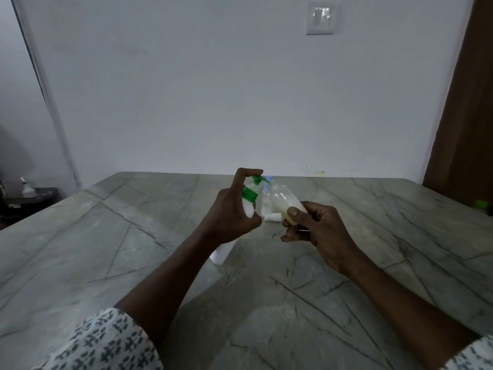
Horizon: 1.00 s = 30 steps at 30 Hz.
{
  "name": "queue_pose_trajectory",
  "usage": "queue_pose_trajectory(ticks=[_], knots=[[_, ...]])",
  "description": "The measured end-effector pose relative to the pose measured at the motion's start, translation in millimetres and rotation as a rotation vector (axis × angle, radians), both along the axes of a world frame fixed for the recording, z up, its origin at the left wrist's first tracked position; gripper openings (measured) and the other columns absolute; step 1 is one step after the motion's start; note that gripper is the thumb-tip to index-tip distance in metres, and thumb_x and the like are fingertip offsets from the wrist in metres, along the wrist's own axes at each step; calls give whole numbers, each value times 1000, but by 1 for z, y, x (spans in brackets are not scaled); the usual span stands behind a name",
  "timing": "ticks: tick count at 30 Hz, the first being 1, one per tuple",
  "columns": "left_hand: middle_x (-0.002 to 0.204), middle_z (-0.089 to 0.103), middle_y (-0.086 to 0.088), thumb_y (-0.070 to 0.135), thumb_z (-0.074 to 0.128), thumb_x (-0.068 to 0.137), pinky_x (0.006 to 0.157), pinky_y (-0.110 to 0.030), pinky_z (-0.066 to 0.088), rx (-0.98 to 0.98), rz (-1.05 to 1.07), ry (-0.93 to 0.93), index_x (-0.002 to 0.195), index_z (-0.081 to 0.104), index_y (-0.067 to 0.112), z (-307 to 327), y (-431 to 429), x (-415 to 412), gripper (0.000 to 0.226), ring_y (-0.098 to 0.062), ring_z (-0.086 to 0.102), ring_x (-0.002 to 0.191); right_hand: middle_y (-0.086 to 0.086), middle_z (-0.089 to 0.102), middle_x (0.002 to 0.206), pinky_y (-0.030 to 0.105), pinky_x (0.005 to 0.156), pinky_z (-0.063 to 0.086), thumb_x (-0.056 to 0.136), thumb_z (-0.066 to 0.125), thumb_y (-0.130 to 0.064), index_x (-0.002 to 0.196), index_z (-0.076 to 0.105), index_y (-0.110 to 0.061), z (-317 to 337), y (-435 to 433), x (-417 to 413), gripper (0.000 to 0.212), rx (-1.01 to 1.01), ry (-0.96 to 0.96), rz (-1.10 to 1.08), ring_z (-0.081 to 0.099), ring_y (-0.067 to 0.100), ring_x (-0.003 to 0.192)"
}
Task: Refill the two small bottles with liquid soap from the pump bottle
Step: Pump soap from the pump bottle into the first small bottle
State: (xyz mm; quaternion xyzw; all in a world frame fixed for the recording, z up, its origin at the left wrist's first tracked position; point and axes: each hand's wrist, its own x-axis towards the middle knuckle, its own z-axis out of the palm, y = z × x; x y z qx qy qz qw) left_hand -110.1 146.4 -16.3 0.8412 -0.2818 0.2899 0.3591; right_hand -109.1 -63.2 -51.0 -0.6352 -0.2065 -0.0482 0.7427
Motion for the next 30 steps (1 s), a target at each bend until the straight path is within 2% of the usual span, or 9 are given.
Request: queue_pose_trajectory(ticks=[7, 12, 15, 18, 25, 30], knots=[[88, 55, 22, 5, 81, 66, 62, -3, 44, -12, 57, -27, 123, 44, 13, 0, -2, 1, 69, 3, 61, 70, 17, 70, 81, 42, 72, 60, 82, 64, -22, 111, 64, 4, -1, 1, -2, 39, -8, 33, 68, 68, 25, 66], [90, 53, 26, 4, 80, 67, 63, -3, 44, -6, 37, -16, 130, 41, 16, -1, -2, 3, 75, 2, 61, 73, 19, 71, 81, 34, 67, 60, 76, 67, -26, 107, 64, 2, -1, 3, -3, 41, 84, 103, 131, 71, 26, 68], [91, 55, 26, 4, 79, 67, 64, -5, 45, 12, 11, -15, 136, 37, 20, -1, -2, 4, 82, 4, 60, 77, 20, 72, 82, 33, 66, 60, 66, 72, -30, 105, 65, 2, -1, 3, -3, 51, 121, 130, 148, 71, 26, 70], [92, 55, 25, 5, 80, 67, 65, -6, 47, 17, 5, -11, 138, 36, 22, -1, 0, 5, 85, 2, 61, 77, 20, 72, 83, 33, 66, 60, 65, 73, -30, 106, 64, 3, -1, 3, -2, 54, 133, 138, 155, 71, 26, 71], [90, 54, 27, 5, 81, 66, 64, -4, 45, -8, 49, -29, 129, 41, 16, -2, 0, 5, 75, 5, 61, 75, 20, 72, 82, 33, 67, 60, 66, 72, -30, 107, 64, 1, -1, 3, -3, 52, 126, 139, 161, 72, 28, 70], [90, 54, 25, 4, 80, 68, 65, -4, 45, -10, 65, -24, 126, 42, 14, -2, -1, 6, 71, -3, 61, 70, 20, 72, 83, 34, 67, 60, 66, 72, -30, 107, 64, 1, -2, 3, -3, 52, 114, 142, 160, 72, 29, 71]])
